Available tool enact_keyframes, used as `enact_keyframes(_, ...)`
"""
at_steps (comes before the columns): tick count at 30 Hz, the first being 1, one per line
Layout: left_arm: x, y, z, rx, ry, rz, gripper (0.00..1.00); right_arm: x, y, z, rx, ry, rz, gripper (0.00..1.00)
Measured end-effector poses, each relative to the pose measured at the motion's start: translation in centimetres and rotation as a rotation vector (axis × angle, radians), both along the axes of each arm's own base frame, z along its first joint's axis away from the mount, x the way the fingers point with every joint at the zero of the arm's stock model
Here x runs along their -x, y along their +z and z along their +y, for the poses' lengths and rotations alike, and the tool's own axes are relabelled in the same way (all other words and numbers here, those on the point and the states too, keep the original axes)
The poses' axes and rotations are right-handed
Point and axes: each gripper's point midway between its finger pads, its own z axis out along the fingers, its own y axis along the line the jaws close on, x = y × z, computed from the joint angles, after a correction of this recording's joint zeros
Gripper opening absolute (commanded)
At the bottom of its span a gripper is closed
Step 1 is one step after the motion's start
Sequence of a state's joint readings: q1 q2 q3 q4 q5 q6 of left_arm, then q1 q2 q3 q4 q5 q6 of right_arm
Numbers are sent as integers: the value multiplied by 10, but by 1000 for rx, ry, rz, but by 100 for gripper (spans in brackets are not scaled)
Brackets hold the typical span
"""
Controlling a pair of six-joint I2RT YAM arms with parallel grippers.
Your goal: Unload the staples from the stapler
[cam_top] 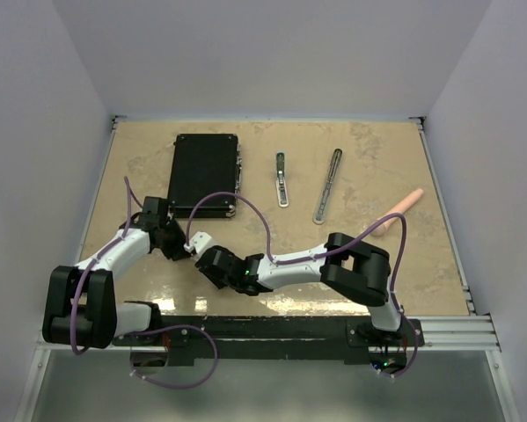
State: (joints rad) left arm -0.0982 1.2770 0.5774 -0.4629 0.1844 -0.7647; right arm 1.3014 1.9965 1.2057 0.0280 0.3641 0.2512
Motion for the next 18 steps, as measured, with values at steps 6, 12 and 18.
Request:
enact_keyframes(6,-1,0,0,2,-1,-3,26,0,0,1,7,22,-5,35)
enact_keyframes(12,-1,0,0,3,1,-4,26,1,0,1,8,28,-4,35)
enact_keyframes(18,-1,0,0,4,-3,-6,26,1,0,1,5,30,-5,35)
